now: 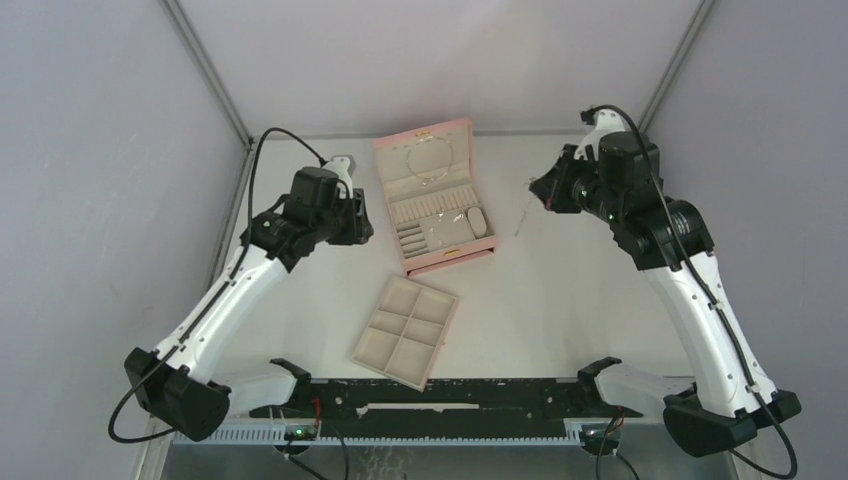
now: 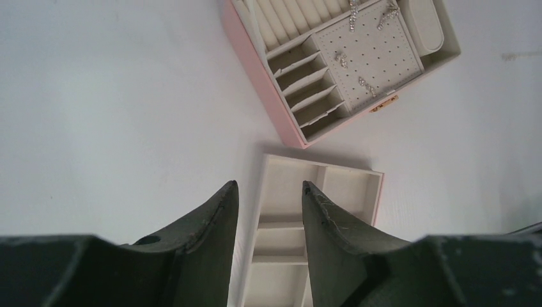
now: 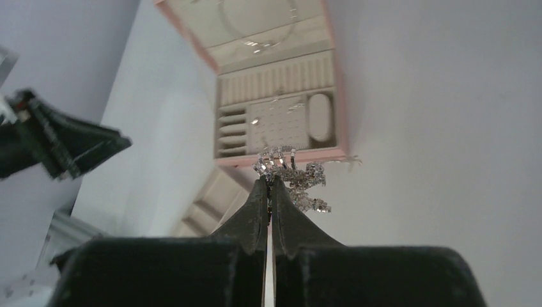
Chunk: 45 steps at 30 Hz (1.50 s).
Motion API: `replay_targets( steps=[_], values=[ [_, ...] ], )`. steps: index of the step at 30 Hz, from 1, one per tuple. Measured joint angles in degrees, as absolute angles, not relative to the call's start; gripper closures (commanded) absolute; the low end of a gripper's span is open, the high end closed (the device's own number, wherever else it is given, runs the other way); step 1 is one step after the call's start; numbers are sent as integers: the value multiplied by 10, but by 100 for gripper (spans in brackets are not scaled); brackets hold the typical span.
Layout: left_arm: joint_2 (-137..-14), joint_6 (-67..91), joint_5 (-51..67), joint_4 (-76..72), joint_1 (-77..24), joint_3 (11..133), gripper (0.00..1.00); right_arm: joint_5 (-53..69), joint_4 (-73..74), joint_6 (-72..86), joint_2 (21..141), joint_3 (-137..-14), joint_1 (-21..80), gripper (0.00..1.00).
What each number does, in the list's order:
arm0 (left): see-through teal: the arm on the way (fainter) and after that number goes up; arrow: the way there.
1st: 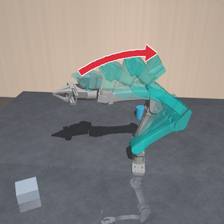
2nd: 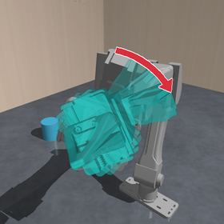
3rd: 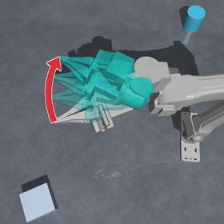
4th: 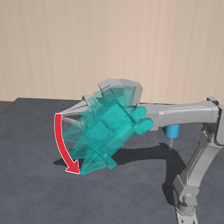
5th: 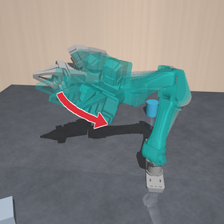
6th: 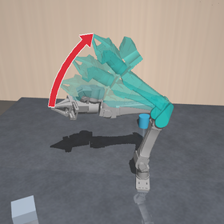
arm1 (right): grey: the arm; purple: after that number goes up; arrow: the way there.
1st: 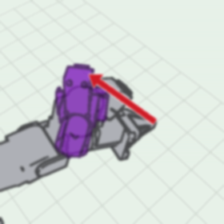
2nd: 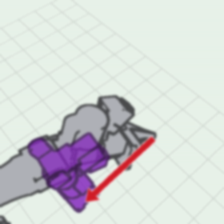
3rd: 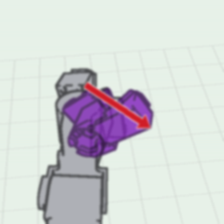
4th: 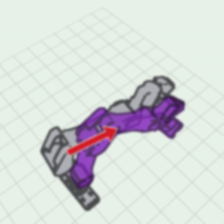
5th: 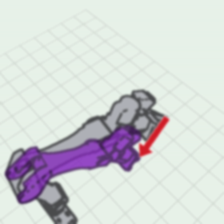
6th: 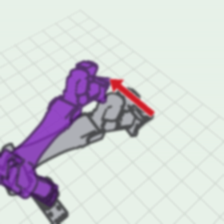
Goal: Organize the mixed jewelry
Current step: Pick up the jewelry from the center of the board.
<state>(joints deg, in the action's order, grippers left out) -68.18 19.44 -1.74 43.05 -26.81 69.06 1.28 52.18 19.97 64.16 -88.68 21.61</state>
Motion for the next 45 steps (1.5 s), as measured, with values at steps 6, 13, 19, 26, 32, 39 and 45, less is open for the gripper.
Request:
replay_targets(
  steps=[6,13,19,26,32,39,45],
  values=[
    [-651,195,-7,430,-239,669,53,85,510,165,659,-917,296,100],
    [-638,195,7,430,-214,649,53,132,500,128,690,-943,401,100],
    [-630,195,6,430,-207,644,53,154,478,123,710,-919,444,100],
    [-625,195,6,431,-202,643,53,172,438,128,738,-867,477,100],
    [-624,196,7,432,-202,634,54,177,419,130,757,-841,485,100],
    [-617,197,7,430,-202,632,54,174,417,131,758,-835,485,100],
    [-615,200,8,430,-202,632,54,175,416,131,761,-830,487,100]
  ],
)
